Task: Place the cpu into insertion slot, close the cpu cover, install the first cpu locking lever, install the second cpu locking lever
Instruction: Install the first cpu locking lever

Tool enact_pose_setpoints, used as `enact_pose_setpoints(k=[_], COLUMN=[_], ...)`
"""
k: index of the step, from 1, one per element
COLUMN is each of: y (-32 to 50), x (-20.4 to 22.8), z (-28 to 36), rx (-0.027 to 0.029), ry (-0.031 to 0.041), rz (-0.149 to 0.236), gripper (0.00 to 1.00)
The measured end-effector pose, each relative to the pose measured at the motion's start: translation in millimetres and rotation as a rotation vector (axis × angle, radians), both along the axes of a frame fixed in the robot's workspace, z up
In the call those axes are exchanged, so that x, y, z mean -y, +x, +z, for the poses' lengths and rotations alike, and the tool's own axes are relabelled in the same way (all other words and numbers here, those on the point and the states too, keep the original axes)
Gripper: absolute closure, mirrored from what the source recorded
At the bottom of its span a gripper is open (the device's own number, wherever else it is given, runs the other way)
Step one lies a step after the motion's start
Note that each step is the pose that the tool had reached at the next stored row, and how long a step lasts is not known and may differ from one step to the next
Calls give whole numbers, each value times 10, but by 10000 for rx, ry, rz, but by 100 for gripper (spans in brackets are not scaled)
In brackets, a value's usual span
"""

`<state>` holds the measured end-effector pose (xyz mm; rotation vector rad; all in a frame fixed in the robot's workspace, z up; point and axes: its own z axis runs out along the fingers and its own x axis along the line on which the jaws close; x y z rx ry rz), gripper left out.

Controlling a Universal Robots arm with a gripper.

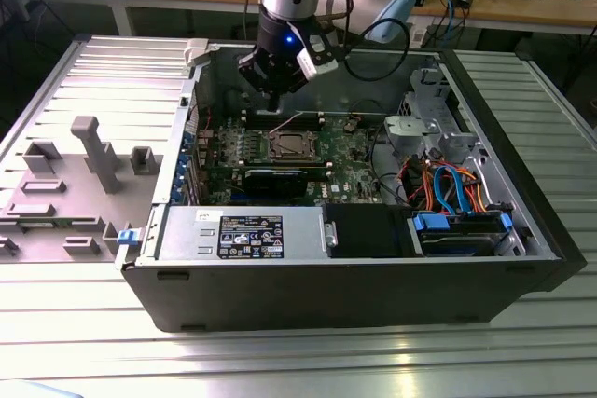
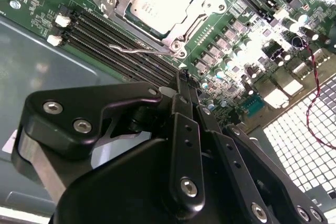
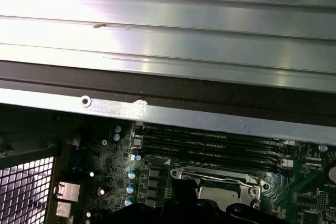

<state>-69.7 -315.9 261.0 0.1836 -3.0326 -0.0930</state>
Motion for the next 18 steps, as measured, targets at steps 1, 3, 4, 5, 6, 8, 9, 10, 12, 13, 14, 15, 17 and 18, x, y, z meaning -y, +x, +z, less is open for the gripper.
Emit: enact_pose_setpoints(k=[1, 3, 4, 5, 6, 8, 9, 10, 12, 13, 14, 15, 17, 18], y=[0, 0, 0, 0, 0, 0, 0, 0, 1, 1, 0, -1, -1, -1], x=[0, 0, 0, 0, 0, 0, 0, 0, 0, 0, 0, 0, 0, 0], z=[-1, -2, -3, -3, -3, -4, -5, -6, -6, -6, -5, -8, -18, -29], rx=[32, 234, 332, 441, 536, 758, 880, 906, 913, 915, 915, 914, 914, 914], ry=[2, 0, -1, -2, -3, -5, -6, -6, -5, -6, -7, -12, -25, -35], rz=[0, 1, 1, 1, 1, 1, 0, 0, 2, 1, 1, -18, -123, -248], gripper=[89, 89, 89, 89, 89, 89, 89, 89, 89, 89, 89, 89, 89, 89])
